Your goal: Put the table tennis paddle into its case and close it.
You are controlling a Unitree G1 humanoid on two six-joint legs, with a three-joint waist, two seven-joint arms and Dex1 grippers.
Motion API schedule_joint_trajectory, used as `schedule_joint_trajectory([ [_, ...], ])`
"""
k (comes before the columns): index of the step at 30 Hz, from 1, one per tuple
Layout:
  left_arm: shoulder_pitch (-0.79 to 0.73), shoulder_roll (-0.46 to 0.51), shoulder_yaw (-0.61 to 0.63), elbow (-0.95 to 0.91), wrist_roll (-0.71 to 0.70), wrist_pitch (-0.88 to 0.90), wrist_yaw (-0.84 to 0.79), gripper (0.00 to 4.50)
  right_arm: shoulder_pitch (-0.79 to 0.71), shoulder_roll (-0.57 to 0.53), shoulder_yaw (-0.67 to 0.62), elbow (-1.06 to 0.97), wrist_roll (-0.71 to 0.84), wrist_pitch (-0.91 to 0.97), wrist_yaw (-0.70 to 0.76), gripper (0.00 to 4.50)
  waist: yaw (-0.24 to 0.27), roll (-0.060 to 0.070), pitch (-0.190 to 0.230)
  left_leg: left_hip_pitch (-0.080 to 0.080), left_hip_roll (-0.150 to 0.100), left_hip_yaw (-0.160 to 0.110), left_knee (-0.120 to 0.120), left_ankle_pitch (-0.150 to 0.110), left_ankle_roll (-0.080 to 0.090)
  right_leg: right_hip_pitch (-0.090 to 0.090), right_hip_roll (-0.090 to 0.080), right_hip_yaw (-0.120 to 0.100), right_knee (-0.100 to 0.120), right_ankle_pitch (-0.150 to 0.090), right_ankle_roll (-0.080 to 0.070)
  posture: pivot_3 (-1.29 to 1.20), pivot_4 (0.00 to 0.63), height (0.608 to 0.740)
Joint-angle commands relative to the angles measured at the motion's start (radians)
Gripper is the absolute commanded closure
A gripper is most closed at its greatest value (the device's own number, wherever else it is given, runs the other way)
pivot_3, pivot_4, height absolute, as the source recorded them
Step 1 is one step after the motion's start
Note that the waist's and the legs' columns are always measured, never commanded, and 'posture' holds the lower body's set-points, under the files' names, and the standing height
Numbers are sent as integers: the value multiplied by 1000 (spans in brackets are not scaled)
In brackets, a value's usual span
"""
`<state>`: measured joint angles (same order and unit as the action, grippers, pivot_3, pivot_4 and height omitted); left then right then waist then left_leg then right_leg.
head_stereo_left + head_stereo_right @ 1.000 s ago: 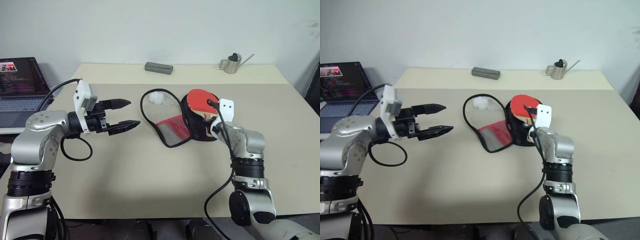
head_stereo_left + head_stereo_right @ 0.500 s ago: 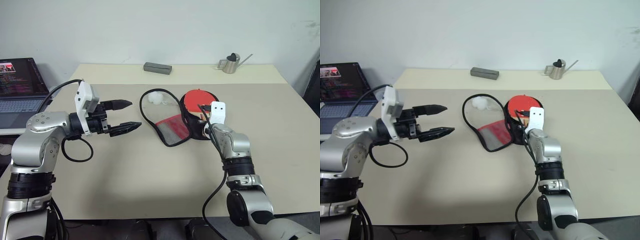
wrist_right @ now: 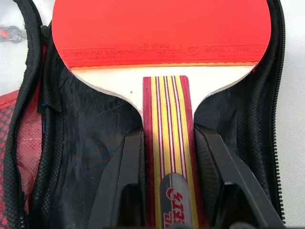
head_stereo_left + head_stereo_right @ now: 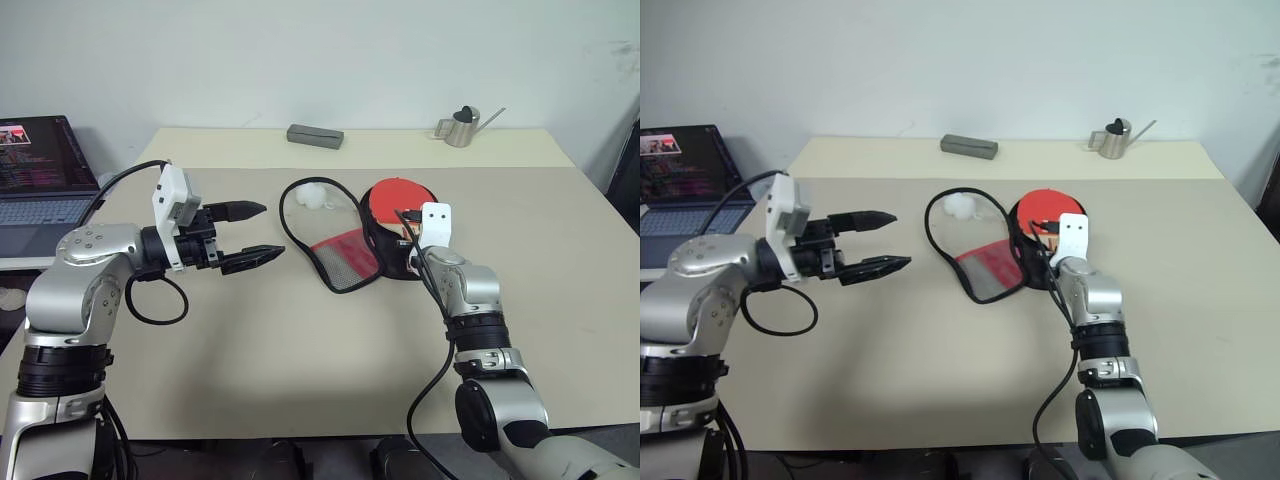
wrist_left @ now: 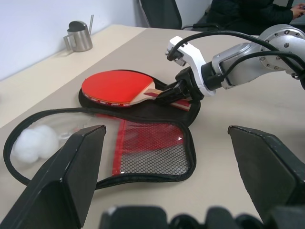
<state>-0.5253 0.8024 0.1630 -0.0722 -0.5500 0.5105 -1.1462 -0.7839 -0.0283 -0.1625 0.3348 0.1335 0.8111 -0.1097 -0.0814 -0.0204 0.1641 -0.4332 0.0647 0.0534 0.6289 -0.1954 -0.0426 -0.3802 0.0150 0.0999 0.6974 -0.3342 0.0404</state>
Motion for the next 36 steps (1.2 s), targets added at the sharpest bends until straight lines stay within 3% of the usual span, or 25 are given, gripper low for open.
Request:
schedule_joint_trajectory([
  [1,-11,5,14,-27,-13,-19,1,0,-4,6,22,-58,-3,-11,7,3425,-1,0,0,0,0,0,0,0,0,0,0,0,0,0,0,0,150,740],
  [36,-21,1,8,-18,-10,-16,2,0,62,0,70,-111,-51,-10,-11,3425,-2,-1,0,0,0,-2,0,0,0,0,0,0,0,0,0,0,150,740],
])
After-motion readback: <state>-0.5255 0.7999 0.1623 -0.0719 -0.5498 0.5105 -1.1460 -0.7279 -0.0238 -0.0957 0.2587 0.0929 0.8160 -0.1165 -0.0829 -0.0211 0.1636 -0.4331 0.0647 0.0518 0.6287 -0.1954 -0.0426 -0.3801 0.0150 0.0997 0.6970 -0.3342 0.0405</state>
